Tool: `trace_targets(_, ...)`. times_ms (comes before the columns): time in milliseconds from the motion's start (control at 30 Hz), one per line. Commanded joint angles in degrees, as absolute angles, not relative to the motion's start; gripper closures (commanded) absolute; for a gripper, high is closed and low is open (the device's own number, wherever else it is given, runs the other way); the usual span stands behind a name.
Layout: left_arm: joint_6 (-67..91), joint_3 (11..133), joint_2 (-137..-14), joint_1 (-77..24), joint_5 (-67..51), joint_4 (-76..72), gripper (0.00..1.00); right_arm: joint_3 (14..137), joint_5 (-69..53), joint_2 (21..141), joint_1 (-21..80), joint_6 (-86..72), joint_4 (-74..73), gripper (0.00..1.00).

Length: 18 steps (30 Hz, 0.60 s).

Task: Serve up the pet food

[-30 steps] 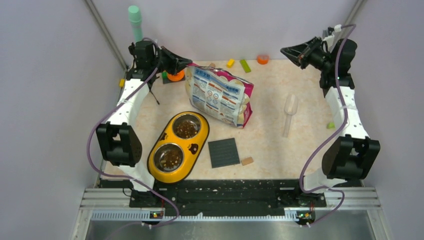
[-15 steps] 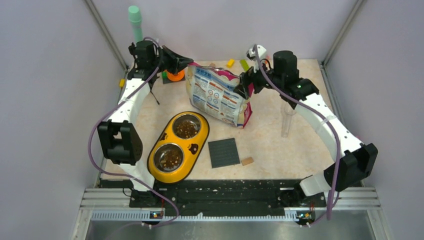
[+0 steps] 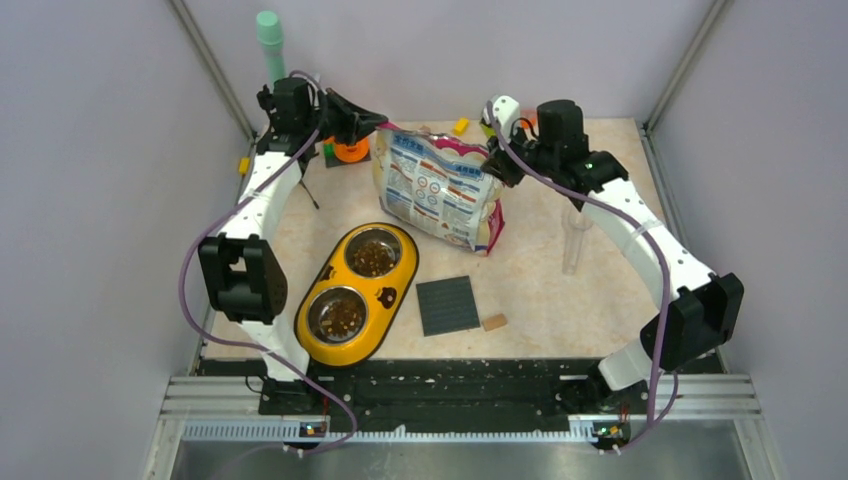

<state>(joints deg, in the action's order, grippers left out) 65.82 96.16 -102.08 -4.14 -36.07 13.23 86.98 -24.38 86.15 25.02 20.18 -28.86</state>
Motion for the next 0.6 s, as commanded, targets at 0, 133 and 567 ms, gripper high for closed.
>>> trace_targets(0, 65.2, 101.4, -101.6, -3.4, -37.8, 6.7, 1.0, 90.4, -14.9, 85.0, 24.4, 21.3, -21.5, 1.0)
trace_targets(133, 63.2, 105.8, -102.9, -2.9, -41.8, 8.7, 1.0, 92.2, -16.1, 83.2, 20.9, 17.5, -14.7, 1.0)
trace_targets(567, 18.3, 117.7, -101.3, -3.1, -46.9, 44.1, 0.6, 82.4, -26.4, 78.7, 14.8, 21.5, -11.3, 1.0)
